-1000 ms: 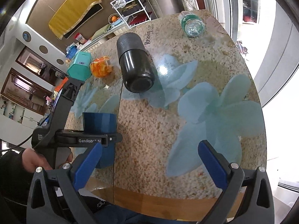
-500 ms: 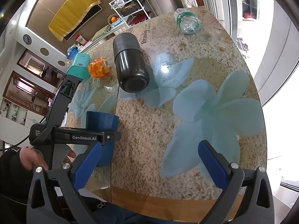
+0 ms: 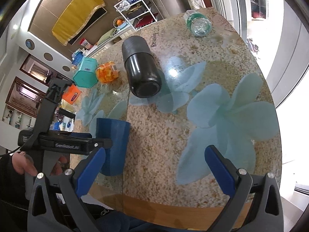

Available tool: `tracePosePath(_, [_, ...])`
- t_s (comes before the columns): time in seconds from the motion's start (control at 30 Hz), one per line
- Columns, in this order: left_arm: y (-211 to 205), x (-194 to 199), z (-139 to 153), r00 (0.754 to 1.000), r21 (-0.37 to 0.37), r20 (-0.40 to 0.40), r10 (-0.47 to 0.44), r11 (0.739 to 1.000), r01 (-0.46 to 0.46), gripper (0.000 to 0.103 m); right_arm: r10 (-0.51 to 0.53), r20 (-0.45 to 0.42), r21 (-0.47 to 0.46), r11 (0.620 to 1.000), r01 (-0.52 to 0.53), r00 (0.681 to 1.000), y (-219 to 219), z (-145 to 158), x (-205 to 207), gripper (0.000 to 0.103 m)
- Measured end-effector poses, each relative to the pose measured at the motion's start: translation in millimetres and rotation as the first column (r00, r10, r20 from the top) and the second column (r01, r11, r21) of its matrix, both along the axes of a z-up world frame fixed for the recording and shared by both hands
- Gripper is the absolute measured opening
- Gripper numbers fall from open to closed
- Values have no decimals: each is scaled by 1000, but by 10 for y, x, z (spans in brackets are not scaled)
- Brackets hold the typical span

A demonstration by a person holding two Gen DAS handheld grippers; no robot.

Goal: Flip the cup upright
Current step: 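Lower the blue cup onto the table and open the left gripper, then grasp the blue cup's body with the right gripper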

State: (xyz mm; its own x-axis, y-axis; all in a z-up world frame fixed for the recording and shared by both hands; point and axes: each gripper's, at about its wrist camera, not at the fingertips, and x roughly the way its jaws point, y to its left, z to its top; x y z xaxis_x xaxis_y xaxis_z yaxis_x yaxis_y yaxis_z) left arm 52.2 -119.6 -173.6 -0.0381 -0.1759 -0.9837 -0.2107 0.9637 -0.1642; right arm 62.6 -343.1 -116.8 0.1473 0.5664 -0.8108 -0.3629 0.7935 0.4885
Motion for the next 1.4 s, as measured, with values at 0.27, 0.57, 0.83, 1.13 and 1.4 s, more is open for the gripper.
tracePosePath(0.27, [416, -289, 436, 995, -31, 91, -44, 998, 47, 103, 12, 18, -14, 1000, -12, 1000, 329, 91, -38, 103])
tracePosePath(0.57, [1002, -523, 421, 989, -66, 130, -69, 995, 78, 103, 0, -25, -95, 995, -2, 1000, 944, 22, -21, 103])
tracePosePath(0.83, [1361, -582, 305, 984, -84, 137, -112, 989, 124, 103, -2, -77, -239, 971, -16, 997, 1498, -204, -16, 103])
tracePosePath(1.13, [1545, -723, 109, 979, -112, 110, -169, 977, 181, 103, -30, -120, -349, 937, -14, 992, 1808, -494, 58, 103])
tracePosePath(1.4, [1753, -850, 3, 986, -149, 87, -143, 977, 155, 103, -26, -220, -430, 900, -73, 975, 2032, -829, 201, 103])
